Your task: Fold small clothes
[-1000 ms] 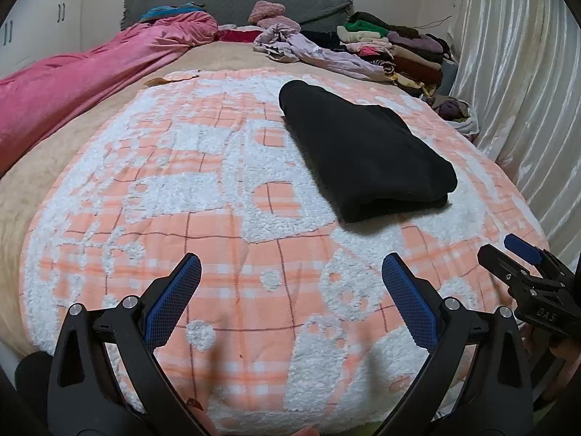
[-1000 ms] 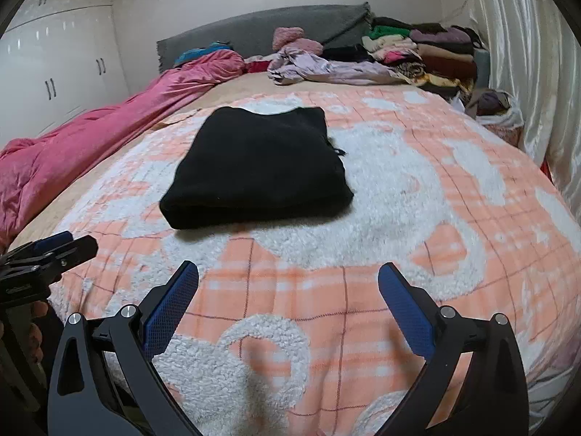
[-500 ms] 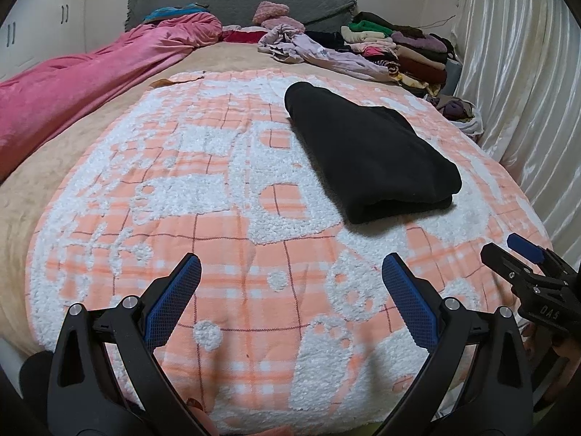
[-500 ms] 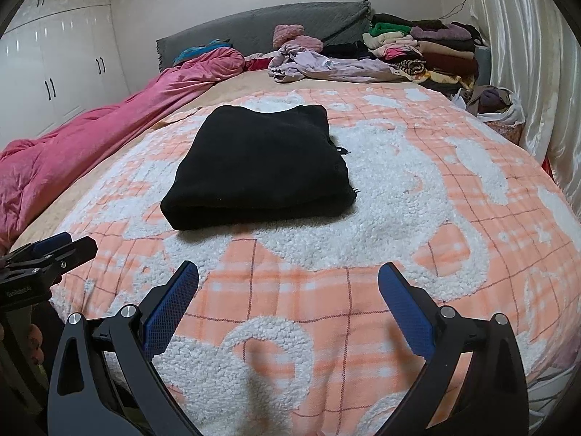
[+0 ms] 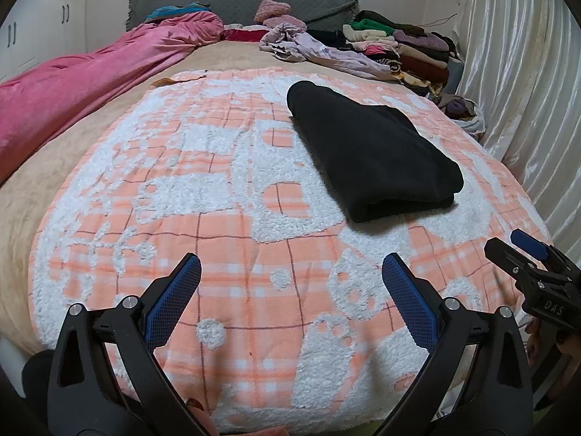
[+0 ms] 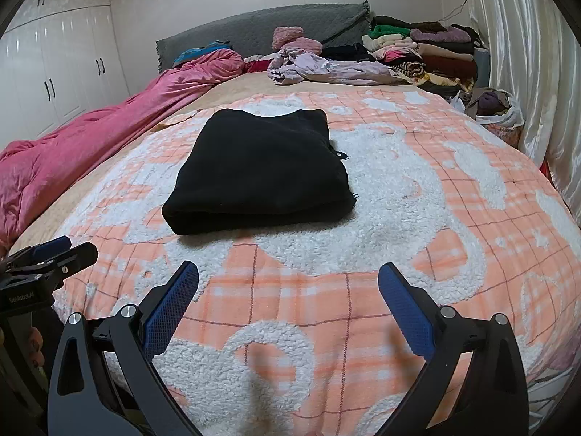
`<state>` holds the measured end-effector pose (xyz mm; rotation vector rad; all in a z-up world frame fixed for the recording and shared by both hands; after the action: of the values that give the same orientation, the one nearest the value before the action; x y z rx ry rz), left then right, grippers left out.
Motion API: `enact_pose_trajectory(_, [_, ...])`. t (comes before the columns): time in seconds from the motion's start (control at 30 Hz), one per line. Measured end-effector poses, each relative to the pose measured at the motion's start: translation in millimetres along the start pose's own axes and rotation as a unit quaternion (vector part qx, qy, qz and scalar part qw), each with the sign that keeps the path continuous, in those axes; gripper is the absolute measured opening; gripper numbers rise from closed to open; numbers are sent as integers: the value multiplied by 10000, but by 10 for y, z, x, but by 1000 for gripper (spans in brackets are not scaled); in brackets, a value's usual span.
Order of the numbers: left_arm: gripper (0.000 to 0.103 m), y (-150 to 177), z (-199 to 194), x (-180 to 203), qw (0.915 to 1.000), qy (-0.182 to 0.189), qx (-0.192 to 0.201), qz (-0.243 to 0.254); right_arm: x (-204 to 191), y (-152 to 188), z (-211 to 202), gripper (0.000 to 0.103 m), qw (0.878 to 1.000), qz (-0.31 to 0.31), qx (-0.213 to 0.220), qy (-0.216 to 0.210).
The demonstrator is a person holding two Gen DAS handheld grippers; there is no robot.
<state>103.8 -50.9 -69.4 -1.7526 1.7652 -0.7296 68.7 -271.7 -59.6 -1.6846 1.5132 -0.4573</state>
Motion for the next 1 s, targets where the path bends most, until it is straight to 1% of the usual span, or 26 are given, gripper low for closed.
enact_pose_trajectory(1.0, [93, 9, -12, -42, 10000, -46, -14, -8, 13, -14, -36, 99, 10000, -34, 37, 2])
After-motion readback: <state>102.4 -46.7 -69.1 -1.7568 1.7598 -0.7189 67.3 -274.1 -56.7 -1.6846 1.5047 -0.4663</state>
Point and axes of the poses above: each gripper's, at about its wrist camera, not at the fingertips, and z roughly the way its jaws point, x to its right, y to its underside, the point moved 8 cm from there along z, roughly the way its jaws point, and after that the axes turned 11 degrees about -y, right-handed, at the moved point
